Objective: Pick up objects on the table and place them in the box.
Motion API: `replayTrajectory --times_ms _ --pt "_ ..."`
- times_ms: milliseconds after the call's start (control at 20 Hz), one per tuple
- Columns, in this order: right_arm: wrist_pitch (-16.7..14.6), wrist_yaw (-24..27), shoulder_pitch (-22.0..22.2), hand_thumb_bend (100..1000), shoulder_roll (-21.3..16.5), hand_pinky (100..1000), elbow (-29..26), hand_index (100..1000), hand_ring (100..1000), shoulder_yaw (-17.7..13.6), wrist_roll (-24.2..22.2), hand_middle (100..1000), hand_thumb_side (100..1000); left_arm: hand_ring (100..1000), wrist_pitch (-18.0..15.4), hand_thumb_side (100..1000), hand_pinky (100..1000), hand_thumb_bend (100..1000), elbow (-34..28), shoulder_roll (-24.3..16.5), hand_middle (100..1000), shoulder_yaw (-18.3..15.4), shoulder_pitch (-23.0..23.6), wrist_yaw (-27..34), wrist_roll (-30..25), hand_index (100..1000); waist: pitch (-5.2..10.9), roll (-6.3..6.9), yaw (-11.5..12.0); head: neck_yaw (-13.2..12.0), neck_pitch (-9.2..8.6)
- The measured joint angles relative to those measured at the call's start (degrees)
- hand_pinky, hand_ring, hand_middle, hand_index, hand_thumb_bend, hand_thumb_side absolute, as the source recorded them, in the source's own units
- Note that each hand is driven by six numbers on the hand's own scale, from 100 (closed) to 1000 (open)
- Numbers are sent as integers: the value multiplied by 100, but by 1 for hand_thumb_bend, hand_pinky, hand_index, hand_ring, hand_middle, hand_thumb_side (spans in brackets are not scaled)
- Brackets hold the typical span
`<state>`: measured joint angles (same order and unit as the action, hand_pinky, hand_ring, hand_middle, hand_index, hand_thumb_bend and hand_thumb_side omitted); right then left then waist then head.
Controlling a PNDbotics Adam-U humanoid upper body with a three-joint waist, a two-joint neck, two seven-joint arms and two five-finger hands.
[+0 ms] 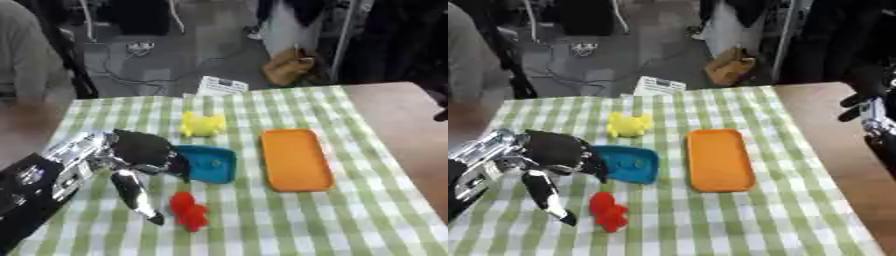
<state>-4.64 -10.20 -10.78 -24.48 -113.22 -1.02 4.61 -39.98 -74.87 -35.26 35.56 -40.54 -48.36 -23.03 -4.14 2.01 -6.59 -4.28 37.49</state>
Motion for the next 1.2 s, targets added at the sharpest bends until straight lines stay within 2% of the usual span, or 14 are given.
replayTrajectory --times_ms 850,1000,1200 --pt "6 6 -12 100 0 513 0 747 585 1 -9 734 684 756 -732 781 764 745 462 329 795 62 131 -1686 732 867 0 0 -13 1 -24" --pt "6 10 -14 100 0 513 0 747 586 1 -11 734 684 770 -907 761 770 756 547 364 834 76 131 -2038 907 871 0 0 -12 1 -24" --pt "-1 12 -15 100 0 514 0 748 586 1 -19 734 685 778 -1113 735 776 769 645 398 840 73 131 -2547 1284 874 0 0 -10 1 -24"
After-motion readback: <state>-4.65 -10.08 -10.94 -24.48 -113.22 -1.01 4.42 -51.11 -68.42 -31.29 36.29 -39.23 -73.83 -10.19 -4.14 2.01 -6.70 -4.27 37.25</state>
